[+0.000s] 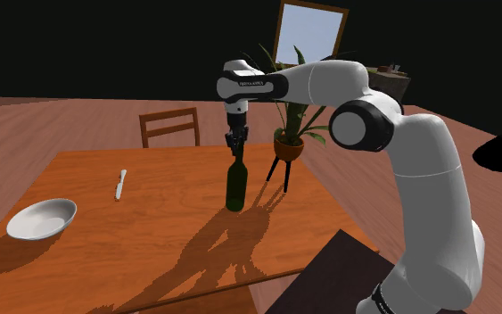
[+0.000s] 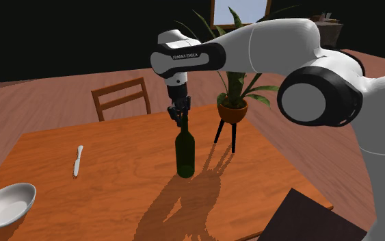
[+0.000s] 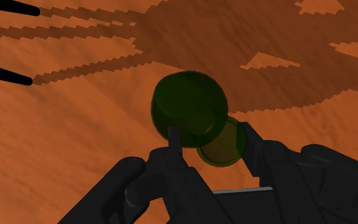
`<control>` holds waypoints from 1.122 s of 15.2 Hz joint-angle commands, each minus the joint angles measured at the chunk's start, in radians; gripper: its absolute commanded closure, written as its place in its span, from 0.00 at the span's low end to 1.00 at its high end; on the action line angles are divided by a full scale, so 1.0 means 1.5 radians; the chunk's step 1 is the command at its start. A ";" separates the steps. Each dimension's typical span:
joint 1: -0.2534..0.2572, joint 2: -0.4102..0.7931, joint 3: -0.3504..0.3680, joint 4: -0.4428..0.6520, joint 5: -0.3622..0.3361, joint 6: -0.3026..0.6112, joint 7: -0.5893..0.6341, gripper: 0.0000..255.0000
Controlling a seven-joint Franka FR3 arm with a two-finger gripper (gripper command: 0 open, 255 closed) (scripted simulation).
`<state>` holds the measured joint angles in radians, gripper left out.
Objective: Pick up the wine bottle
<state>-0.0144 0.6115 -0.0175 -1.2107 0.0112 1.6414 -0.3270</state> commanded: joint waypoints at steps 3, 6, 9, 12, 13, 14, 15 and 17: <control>0.000 -0.002 0.000 0.022 0.000 -0.025 0.000 1.00; 0.000 -0.001 0.000 0.051 0.000 -0.053 0.000 1.00; -0.001 0.002 0.000 0.083 0.000 -0.082 0.000 1.00; -0.001 0.008 0.000 0.120 0.000 -0.113 0.000 1.00; -0.001 0.011 0.000 0.133 0.000 -0.124 0.000 1.00; -0.001 0.014 0.000 0.148 0.000 -0.135 0.000 1.00; -0.001 0.018 0.000 0.163 0.000 -0.146 0.000 1.00; -0.001 0.018 0.000 0.165 0.000 -0.148 0.000 1.00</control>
